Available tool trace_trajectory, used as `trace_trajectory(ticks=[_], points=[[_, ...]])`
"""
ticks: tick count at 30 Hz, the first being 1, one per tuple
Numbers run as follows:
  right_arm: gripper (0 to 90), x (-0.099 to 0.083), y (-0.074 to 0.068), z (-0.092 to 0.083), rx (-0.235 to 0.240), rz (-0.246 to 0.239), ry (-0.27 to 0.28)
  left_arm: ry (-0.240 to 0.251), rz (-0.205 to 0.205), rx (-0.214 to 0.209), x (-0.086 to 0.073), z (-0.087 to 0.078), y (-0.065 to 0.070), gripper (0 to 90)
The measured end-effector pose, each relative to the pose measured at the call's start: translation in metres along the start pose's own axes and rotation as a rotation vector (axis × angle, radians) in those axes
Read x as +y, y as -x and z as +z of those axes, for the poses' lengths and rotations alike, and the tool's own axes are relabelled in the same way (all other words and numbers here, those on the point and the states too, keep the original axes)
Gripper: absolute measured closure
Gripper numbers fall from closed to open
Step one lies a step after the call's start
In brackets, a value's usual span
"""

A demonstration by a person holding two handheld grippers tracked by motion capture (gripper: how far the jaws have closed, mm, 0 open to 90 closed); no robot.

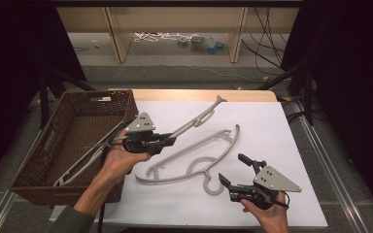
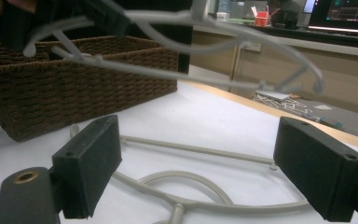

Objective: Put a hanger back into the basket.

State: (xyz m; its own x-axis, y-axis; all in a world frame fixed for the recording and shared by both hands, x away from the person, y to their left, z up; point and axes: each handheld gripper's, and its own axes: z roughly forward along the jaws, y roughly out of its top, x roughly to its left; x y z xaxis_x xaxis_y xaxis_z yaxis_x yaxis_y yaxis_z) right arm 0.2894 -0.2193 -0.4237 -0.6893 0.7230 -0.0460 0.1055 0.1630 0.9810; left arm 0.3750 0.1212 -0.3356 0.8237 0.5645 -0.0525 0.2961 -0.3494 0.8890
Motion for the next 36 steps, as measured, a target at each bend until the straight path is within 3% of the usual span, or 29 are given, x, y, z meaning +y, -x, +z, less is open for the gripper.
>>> trace_trajectory(ticks=[2, 4, 8, 10, 13, 18, 20, 22, 24, 25, 26, 28, 30, 31, 36], points=[[15.8, 0.000, 0.001, 0.000, -0.009, -0.023, 0.006, 0.017, -0.007, 0.005, 0.006, -0.009, -0.001, 81.4], [15.8, 0.000, 0.000, 0.000, -0.003, 0.007, -0.001, 0.032, -0.009, 0.016, 0.011, -0.017, -0.003, 81.4], [15.8, 0.000, 0.001, 0.000, -0.009, -0.016, 0.004, 0.038, -0.006, 0.036, 0.017, -0.034, -0.008, 81.4], [15.8, 0.000, 0.000, 0.000, -0.004, 0.006, -0.001, 0.052, -0.012, 0.046, 0.018, -0.043, -0.011, 81.5], [15.8, 0.000, 0.001, 0.000, -0.010, -0.022, 0.010, 0.078, -0.019, 0.063, 0.016, -0.057, -0.019, 81.4], [15.8, -0.001, 0.000, 0.002, -0.006, -0.020, 0.018, 0.087, -0.028, 0.095, 0.008, -0.076, -0.029, 81.4], [15.8, -0.001, -0.001, 0.001, -0.002, 0.004, -0.007, 0.097, -0.036, 0.107, 0.005, -0.083, -0.034, 81.4], [15.8, -0.001, 0.000, 0.003, -0.011, -0.020, 0.011, 0.100, -0.041, 0.122, 0.002, -0.092, -0.038, 81.4], [15.8, -0.002, -0.002, 0.002, -0.003, 0.002, -0.014, 0.104, -0.049, 0.139, -0.002, -0.101, -0.042, 81.4], [15.8, -0.002, 0.000, 0.004, -0.004, -0.018, 0.005, 0.107, -0.055, 0.150, -0.005, -0.105, -0.044, 81.4], [15.8, -0.002, -0.002, 0.004, 0.006, 0.007, -0.006, 0.107, -0.058, 0.160, -0.007, -0.110, -0.046, 81.5], [15.8, -0.002, -0.002, 0.003, 0.004, -0.002, -0.015, 0.106, -0.066, 0.181, -0.013, -0.121, -0.051, 81.4], [15.8, -0.002, -0.002, 0.004, 0.004, 0.006, -0.004, 0.107, -0.073, 0.198, -0.018, -0.129, -0.055, 81.4], [15.8, -0.002, 0.000, 0.005, -0.007, -0.016, 0.019, 0.107, -0.076, 0.205, -0.020, -0.133, -0.057, 81.4], [15.8, -0.002, -0.002, 0.005, 0.004, 0.004, -0.004, 0.116, -0.086, 0.243, -0.034, -0.156, -0.066, 81.4]])
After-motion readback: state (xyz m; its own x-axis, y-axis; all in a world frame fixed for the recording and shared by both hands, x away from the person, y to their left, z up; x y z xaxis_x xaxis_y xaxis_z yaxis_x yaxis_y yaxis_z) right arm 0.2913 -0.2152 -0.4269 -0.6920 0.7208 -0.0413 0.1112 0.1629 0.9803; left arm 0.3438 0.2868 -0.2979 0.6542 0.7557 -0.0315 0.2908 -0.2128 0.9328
